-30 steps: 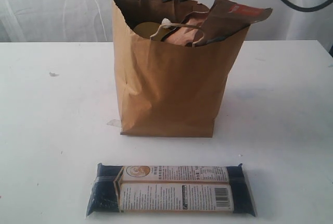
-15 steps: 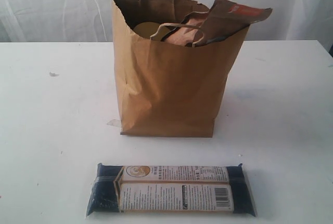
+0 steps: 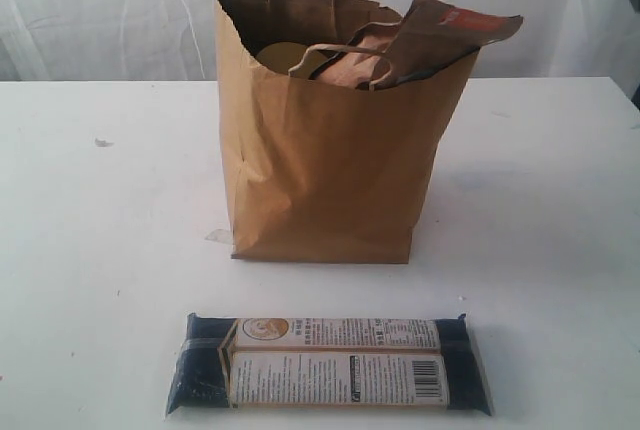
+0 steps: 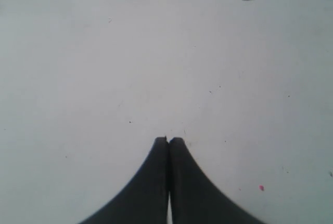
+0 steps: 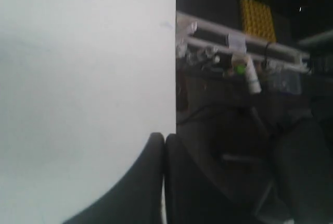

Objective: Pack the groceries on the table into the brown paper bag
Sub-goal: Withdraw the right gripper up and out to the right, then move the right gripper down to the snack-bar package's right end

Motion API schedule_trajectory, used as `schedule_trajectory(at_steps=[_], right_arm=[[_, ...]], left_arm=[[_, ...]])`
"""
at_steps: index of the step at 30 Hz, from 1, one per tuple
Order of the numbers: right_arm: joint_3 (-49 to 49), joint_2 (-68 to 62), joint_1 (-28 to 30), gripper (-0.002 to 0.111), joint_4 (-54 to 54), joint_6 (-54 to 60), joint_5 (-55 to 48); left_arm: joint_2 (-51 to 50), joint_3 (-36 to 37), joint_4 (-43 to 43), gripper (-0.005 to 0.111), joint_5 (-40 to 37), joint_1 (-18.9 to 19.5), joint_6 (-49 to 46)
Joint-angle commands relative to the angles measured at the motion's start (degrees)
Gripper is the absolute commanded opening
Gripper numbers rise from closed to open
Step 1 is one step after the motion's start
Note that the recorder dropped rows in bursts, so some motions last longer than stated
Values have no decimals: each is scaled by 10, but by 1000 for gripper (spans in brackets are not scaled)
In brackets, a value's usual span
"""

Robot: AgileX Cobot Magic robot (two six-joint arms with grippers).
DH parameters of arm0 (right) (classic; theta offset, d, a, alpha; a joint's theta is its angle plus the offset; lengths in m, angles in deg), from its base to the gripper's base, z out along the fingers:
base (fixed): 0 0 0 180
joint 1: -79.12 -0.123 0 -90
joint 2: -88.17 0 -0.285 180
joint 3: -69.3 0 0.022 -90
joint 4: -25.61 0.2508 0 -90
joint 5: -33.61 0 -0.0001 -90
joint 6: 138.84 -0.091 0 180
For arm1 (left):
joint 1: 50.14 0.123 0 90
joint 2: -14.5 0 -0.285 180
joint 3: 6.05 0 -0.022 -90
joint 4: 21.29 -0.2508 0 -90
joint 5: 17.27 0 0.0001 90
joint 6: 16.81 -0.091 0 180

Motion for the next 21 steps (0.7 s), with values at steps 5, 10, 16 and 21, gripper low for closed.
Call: schedule_trajectory(at_steps=[5,10,16,21], right_arm=[[174,48,25,0,104,-9,52],[302,93,25,0,141,-9,139],[430,117,25,0,143,-10,225],[478,119,25,0,227,33,283]], left_arm=[[3,0,0,0,3,-4,0],[3,0,0,0,3,-4,0],[3,0,0,0,3,-4,0],[3,0,0,0,3,-4,0]])
